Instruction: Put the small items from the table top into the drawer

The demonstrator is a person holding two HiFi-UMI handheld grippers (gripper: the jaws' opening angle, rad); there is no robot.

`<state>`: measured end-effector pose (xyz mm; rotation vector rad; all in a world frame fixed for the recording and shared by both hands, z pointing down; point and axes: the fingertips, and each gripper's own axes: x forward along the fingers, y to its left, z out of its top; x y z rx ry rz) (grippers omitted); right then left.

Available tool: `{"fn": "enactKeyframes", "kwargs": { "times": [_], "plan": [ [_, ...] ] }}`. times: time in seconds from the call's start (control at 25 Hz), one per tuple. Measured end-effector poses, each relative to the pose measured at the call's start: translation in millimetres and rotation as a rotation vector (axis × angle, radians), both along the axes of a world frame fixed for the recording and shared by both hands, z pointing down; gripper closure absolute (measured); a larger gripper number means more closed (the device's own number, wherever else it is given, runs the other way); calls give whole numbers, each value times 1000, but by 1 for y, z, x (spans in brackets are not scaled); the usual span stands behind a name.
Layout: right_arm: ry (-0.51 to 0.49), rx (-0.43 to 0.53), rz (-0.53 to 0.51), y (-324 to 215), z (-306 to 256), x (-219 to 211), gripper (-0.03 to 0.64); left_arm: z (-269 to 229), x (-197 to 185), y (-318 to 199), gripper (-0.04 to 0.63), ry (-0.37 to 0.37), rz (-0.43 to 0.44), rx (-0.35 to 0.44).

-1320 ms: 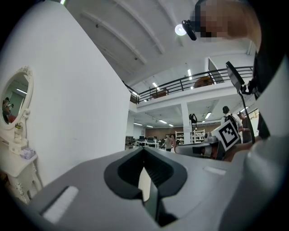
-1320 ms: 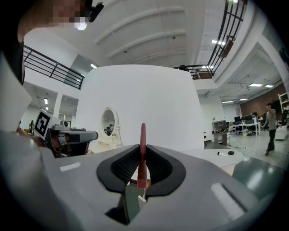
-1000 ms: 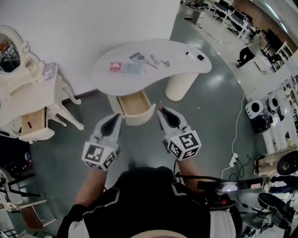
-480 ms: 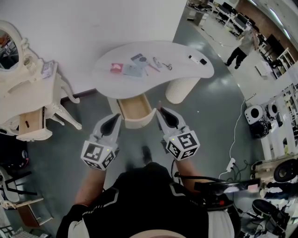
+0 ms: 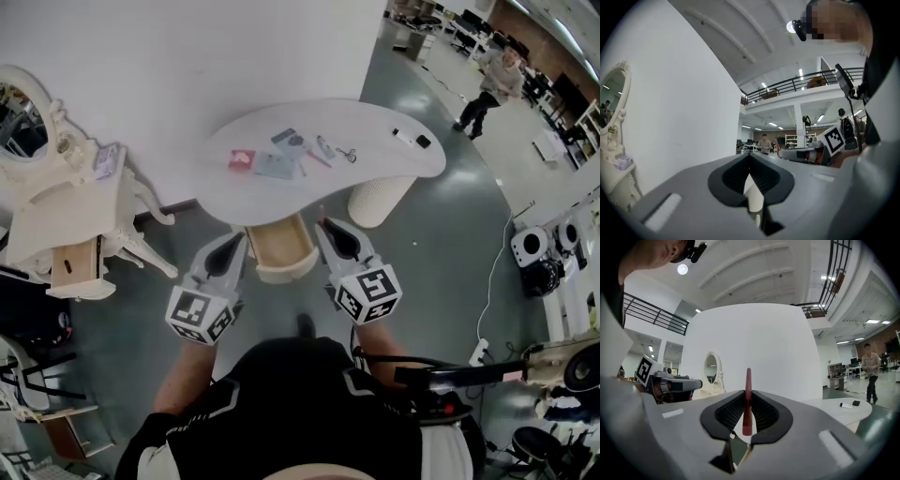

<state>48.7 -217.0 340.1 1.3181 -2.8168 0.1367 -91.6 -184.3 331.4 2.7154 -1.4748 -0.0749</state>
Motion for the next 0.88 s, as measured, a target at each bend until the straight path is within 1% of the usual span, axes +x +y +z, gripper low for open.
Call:
{"fn": "enactKeyframes", "kwargs": {
  "times": [0.4,0.76,0.88],
  "plan": [
    [-18,10,-60,-57,-3,13,568,-2,18,-48,595,-24,-40,2],
    [-45,5,-123,-96,0,27,568,-5,38,-84,595,-51,-68,0],
    [-44,0,-146,-109,2,33,568,-1,44,-93,595,-47,-88,-13]
  ]
}}
